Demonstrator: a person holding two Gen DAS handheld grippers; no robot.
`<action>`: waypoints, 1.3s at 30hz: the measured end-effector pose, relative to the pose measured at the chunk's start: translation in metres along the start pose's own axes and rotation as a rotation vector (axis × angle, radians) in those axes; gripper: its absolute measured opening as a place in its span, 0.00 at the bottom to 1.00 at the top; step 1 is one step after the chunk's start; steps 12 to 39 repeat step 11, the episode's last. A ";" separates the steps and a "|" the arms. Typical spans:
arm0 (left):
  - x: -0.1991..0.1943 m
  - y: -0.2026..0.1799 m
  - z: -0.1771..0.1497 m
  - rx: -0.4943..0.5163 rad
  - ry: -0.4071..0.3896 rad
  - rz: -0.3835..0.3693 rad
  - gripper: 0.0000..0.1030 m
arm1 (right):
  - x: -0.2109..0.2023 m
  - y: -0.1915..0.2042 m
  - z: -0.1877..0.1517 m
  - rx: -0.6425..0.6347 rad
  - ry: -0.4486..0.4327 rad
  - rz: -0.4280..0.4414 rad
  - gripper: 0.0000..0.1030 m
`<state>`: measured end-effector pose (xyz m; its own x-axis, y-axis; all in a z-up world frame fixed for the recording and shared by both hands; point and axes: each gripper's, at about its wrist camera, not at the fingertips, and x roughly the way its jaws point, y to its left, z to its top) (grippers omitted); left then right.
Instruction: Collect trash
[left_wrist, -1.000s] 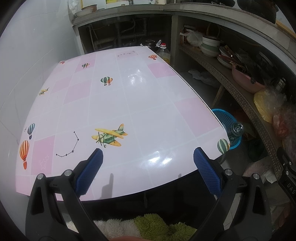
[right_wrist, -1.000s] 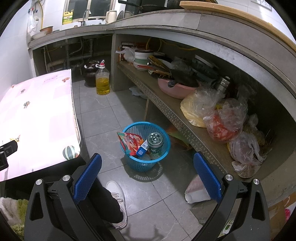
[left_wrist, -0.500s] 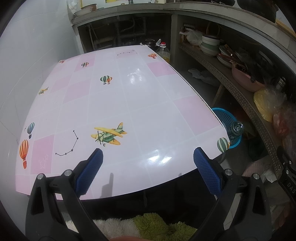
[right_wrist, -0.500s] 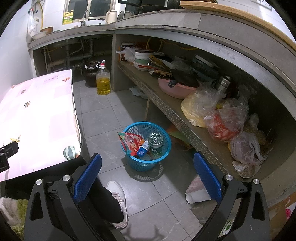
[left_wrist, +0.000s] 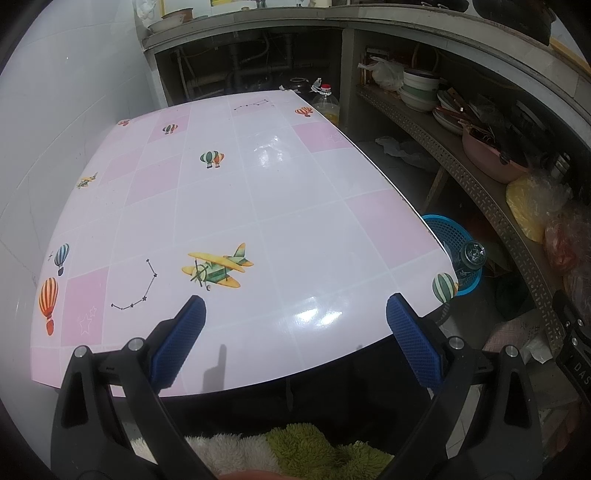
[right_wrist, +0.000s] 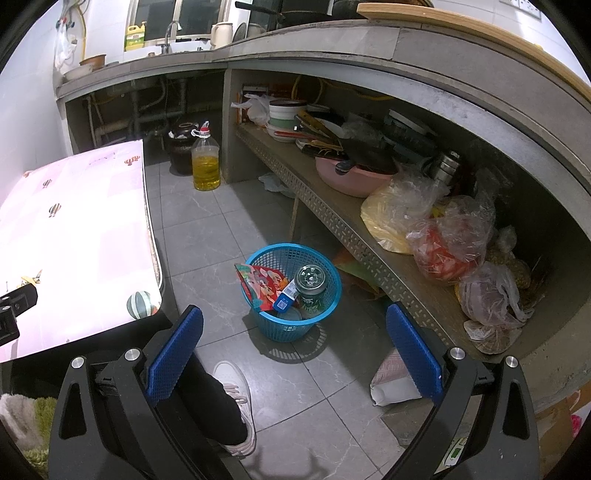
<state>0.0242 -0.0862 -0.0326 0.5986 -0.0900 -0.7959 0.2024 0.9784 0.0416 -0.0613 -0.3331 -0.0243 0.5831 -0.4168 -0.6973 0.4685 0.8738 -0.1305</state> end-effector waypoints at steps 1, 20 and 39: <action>0.000 0.000 0.001 0.000 0.001 -0.001 0.91 | 0.000 -0.001 -0.001 0.000 0.001 0.000 0.94; -0.001 0.002 0.002 -0.006 0.002 0.001 0.91 | 0.000 0.004 0.002 -0.002 -0.001 0.003 0.94; -0.001 0.002 0.002 -0.006 0.002 0.001 0.91 | 0.000 0.004 0.002 -0.002 -0.001 0.003 0.94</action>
